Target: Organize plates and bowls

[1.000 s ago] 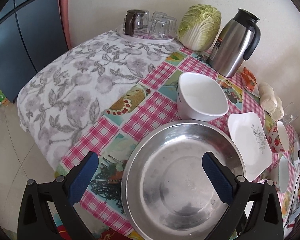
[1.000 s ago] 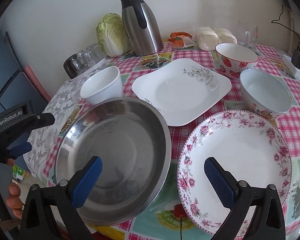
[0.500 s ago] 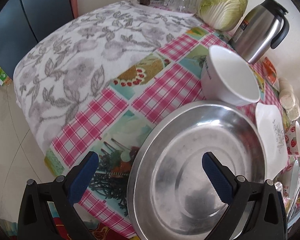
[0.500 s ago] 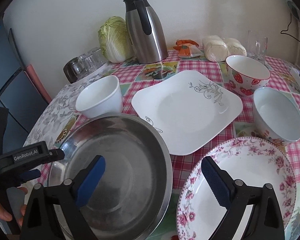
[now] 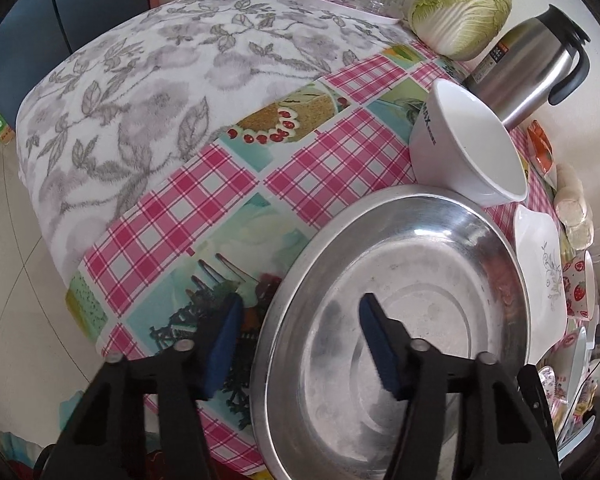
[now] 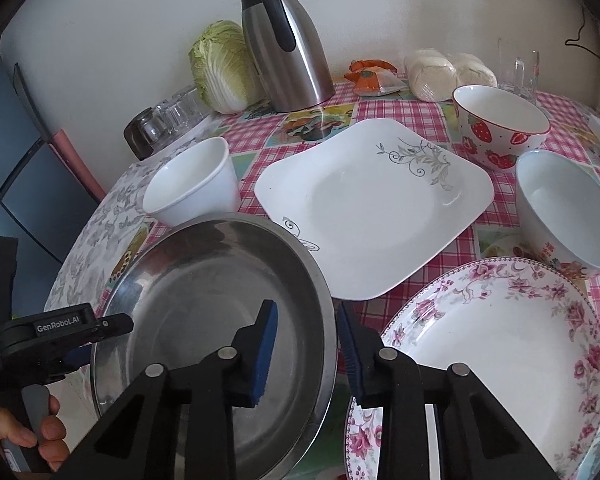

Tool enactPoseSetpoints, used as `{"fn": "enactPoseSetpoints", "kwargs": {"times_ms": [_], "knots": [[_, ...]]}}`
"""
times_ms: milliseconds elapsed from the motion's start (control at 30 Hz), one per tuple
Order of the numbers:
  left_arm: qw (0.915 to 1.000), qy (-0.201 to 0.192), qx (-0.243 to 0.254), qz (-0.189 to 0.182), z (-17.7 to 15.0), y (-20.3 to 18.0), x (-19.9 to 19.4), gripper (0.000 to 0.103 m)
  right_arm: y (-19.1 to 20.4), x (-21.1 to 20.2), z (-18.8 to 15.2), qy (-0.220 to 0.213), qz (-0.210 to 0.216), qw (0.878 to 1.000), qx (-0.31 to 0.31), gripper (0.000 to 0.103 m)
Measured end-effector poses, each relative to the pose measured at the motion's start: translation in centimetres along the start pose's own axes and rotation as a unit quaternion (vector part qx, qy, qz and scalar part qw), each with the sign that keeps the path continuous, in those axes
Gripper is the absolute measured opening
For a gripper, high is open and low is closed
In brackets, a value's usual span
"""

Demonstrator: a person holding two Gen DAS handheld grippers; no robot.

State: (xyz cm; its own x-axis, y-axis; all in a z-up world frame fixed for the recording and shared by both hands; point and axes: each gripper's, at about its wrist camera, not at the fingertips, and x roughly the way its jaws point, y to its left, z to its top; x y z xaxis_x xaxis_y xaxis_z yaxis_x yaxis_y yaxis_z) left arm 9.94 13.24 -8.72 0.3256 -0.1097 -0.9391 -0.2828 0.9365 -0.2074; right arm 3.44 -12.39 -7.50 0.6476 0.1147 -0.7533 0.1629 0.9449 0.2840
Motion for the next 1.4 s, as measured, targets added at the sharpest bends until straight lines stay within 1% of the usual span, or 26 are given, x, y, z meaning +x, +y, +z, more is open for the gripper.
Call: {"fn": "enactPoseSetpoints", "kwargs": {"times_ms": [100,200,300,567,800,900,967,1033,1400], "knots": [[1.0,0.006,0.003,0.003,-0.3,-0.1,0.2,0.041,-0.5,0.0,0.0,0.002,0.006,1.0,0.014,0.026],[0.9998,0.002,0.01,0.015,-0.4,-0.2,0.2,0.036,-0.8,-0.1,0.0,0.004,0.016,1.0,0.026,0.026],[0.9997,-0.003,0.005,0.023,-0.3,0.1,0.2,0.031,-0.8,-0.1,-0.1,0.006,0.02,0.999,0.031,0.026],[0.9995,-0.009,-0.024,0.02,0.1,1.6,-0.1,0.031,-0.6,0.7,-0.5,0.026,0.024,0.999,0.03,0.026],[0.9994,-0.01,-0.019,0.027,0.3,1.9,-0.1,0.033,-0.1,1.4,-0.9,0.041,0.023,0.999,0.019,0.026],[0.9994,-0.009,-0.018,0.03,0.3,1.8,-0.1,0.033,0.2,1.5,-1.0,0.044,0.022,0.999,0.012,0.018],[0.9993,-0.009,-0.021,0.029,0.4,1.5,0.0,0.032,0.4,1.3,-1.0,0.04,0.017,0.999,0.005,0.017],[0.9992,-0.012,-0.031,0.025,0.4,1.8,-0.1,0.032,0.6,0.9,-0.8,0.032,0.017,0.999,0.001,0.014],[0.9984,-0.04,-0.039,-0.002,-0.1,2.2,-1.7,0.029,1.5,-1.7,0.3,-0.003,0.032,0.999,-0.013,0.013]]}}
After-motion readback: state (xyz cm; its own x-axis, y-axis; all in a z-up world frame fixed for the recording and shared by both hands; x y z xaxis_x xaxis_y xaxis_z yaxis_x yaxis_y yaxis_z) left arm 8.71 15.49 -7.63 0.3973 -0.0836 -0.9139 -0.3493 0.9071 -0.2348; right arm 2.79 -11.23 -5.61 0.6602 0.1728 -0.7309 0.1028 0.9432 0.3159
